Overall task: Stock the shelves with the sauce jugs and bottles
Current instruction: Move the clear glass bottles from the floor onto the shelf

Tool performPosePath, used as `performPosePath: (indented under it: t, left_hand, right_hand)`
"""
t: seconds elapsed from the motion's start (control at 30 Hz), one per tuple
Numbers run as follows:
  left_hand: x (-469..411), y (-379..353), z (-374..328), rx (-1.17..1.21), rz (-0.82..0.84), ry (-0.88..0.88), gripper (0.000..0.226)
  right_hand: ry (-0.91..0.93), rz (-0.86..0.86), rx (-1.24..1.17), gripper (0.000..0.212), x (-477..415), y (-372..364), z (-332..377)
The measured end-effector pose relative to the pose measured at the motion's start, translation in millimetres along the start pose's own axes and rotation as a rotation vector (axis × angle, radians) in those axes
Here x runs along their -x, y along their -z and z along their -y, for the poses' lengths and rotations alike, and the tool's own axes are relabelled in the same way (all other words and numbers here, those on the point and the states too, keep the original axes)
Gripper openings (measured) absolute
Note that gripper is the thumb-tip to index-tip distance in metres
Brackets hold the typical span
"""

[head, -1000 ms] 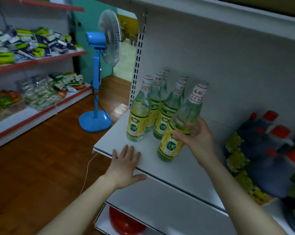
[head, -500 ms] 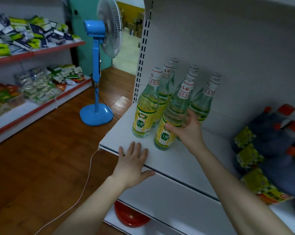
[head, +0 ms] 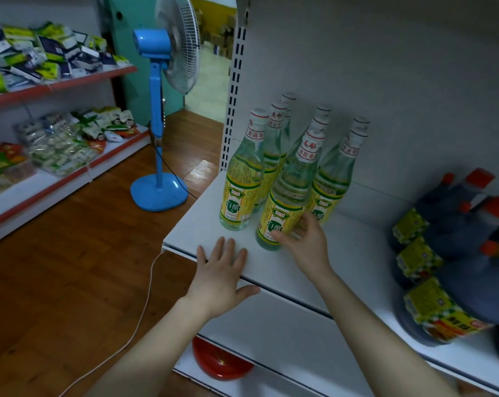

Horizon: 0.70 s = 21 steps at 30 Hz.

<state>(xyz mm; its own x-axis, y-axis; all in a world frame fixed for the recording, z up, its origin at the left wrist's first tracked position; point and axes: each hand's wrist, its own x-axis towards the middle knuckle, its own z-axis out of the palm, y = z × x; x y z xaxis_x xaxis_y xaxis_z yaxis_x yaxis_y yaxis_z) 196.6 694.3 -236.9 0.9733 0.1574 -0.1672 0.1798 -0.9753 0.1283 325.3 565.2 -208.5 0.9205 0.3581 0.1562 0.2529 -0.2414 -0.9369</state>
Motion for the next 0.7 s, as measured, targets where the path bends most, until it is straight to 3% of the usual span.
performPosePath:
  t: [0.37,0.47,0.53,0.7]
  left_hand:
    - [1.1,0.6,-0.3,-0.010,0.012,-0.004,0.117]
    - [2.4,2.7,-1.1,-0.009,0.031,0.015,0.092]
    - [2.7,3.3,-1.0,0.000,0.031,0.014,0.087]
    - [1.2,0.7,0.4,-0.003,0.026,-0.004,0.117]
  right_hand:
    - [0.033,-0.010,-0.036,0.057,-4.0,-8.8,-10.5]
    - [0.010,0.009,-0.005,0.058,-3.5,-11.4,-14.5]
    - [0.005,0.009,-0.006,0.056,-3.7,-12.5,-15.9]
    - [0.005,0.018,-0.020,0.055,-2.2,-12.7,-16.4]
